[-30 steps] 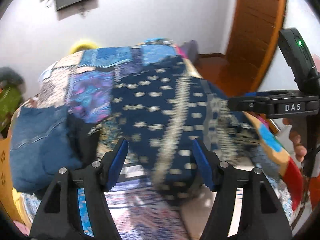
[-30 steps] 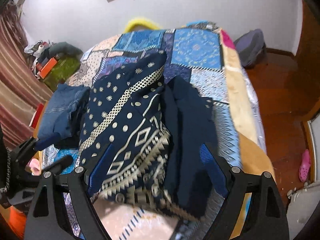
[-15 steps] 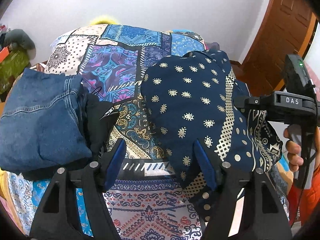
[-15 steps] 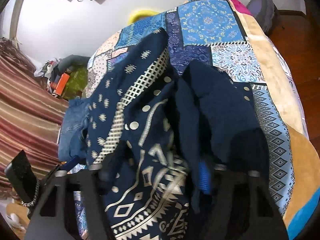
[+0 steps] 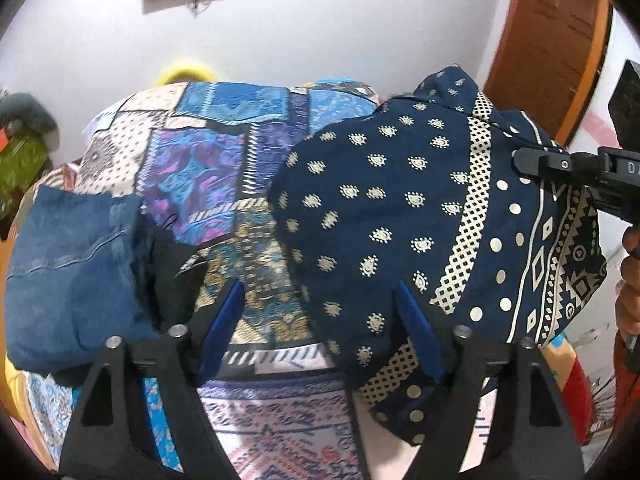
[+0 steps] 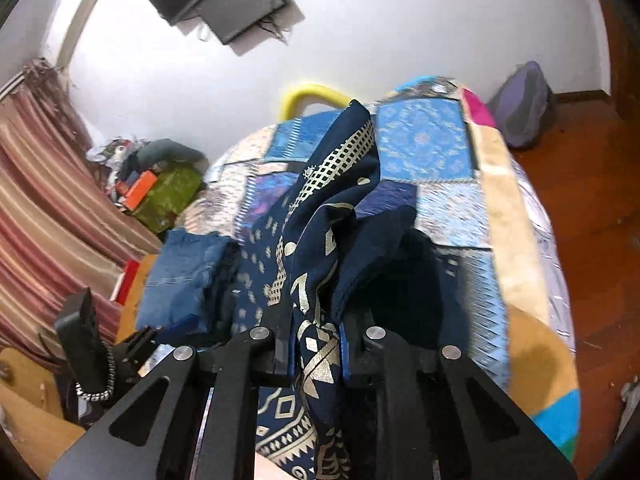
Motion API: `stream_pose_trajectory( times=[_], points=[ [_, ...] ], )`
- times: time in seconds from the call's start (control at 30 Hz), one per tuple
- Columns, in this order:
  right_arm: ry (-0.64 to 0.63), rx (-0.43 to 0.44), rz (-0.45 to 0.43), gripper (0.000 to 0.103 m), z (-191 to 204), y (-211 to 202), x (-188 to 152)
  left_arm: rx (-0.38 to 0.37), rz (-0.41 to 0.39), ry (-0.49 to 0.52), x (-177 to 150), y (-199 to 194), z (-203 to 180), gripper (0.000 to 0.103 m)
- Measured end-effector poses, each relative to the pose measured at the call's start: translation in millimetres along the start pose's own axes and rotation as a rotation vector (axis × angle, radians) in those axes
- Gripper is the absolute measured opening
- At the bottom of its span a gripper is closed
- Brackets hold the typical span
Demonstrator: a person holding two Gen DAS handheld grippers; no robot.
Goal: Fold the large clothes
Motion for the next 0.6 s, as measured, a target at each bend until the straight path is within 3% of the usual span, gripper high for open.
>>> stream_pose_trajectory(
  times=[0.1, 0.2, 0.37, 0.47, 0.6],
  points=[
    [0.042, -0.065, 0.062, 0.013, -32.7, 22.7, -13.0, -0.005, 0.040, 0.009, -6.8, 19.1, -10.1, 0.082],
    [0.075, -0.109, 0.114, 0.014, -61.1, 40.6, -29.9, -0.043, 0.056, -0.026, -13.8, 30.2, -10.2, 0.092],
    [0.045, -0.114, 0.109, 0.018, -70.9, 39.5, -35.8, -0.082, 0.074, -0.044, -19.9, 36.4, -9.6, 0.096],
    [-0.026, -0.172, 0.098, 0.031, -70.3, 35.9, -33.3, -0.097, 0.082, -0.059, -19.2, 36.4, -8.5, 0.096],
    [-0.079, -0.252, 0.099, 0.061, -78.2, 36.0, -34.1, -0.141, 0.090, -0.121, -19.1, 42.8, -3.5, 0.100]
  ],
)
Point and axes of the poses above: each gripper's, at about its wrist camera, not at the fingertips, and y roughly the way its jaws point, z to its left, x to its top, the point moved 9 cm from there along y, roughly the way its jaws point, and after that the axes turned 7 degrees about y, right-handed, at the moved point
